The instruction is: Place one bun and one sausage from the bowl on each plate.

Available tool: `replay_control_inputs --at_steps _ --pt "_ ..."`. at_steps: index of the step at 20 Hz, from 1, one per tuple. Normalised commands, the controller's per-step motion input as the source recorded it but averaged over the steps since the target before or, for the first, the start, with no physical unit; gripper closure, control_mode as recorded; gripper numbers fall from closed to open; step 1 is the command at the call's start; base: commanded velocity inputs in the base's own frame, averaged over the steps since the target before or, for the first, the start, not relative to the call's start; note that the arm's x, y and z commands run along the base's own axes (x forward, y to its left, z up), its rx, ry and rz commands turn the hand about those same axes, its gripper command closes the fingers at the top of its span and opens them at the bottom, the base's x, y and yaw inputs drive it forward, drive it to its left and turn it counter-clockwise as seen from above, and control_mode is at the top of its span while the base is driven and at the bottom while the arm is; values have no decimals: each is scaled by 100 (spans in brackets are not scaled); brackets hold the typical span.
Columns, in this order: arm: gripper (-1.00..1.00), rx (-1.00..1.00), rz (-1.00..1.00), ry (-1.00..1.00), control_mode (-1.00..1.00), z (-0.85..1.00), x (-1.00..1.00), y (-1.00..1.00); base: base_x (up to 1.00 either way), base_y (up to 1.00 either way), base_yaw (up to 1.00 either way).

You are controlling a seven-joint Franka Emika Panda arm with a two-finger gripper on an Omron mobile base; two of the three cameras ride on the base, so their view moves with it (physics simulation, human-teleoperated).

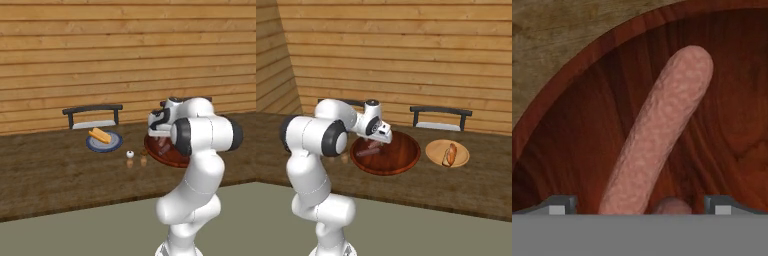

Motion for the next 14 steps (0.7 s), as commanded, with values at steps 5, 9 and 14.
replay_control_inputs --at_steps 5,9,14 --pt "-100 2 0 0 -100 -15 16 -3 0 0 0" --pt "-100 5 0 0 -100 -24 14 -3 0 0 0" --pt "-100 8 0 -3 -100 -20 15 0 0 0 0"
